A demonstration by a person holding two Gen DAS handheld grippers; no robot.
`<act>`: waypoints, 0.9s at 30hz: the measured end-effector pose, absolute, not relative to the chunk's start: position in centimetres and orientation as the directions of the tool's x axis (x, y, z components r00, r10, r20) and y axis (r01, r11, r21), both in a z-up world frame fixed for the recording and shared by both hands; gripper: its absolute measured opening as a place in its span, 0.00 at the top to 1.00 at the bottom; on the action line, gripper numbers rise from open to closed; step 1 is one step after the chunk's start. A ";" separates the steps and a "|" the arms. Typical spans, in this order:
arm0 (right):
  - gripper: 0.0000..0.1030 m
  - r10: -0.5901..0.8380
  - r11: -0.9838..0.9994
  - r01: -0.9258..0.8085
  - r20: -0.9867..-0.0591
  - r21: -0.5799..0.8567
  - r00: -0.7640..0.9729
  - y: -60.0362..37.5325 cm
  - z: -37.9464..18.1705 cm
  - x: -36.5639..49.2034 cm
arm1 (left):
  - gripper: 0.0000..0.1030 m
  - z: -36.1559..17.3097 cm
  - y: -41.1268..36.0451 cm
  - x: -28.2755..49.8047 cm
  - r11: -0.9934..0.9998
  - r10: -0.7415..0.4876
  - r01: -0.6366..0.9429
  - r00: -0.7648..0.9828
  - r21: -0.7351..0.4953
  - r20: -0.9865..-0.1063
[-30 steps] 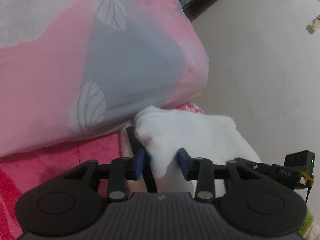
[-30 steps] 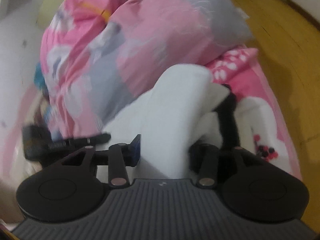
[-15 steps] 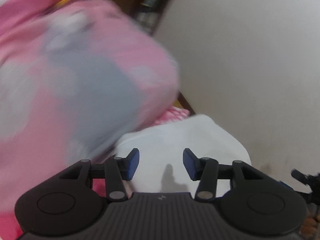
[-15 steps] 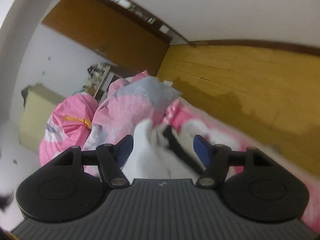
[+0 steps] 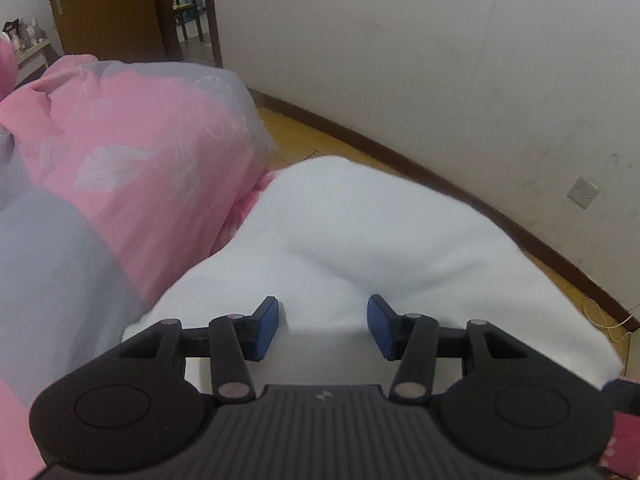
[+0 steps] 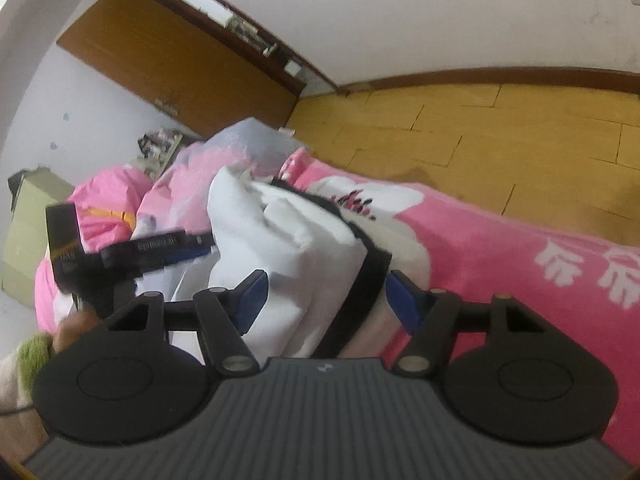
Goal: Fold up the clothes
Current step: 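Open both grippers and release the white cloth onto the duvet pile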
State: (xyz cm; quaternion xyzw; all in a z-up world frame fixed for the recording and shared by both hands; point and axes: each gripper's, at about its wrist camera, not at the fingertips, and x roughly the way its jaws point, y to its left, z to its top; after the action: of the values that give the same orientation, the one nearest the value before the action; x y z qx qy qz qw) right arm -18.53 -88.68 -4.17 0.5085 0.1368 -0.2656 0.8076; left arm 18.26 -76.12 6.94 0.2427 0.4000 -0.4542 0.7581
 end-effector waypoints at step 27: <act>0.73 -0.344 0.343 0.525 -0.417 0.779 0.842 -90.0 -4.9 -18.7 | 0.41 5.7 -77.5 18.9 0.544 -0.528 0.839 0.315 -0.029 -0.789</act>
State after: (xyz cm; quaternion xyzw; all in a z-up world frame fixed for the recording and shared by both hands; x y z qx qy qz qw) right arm -18.74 -90.05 -4.94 0.5075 0.0896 -0.2668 0.8144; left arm 18.94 -77.53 5.66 0.1983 0.3920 -0.4346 0.7862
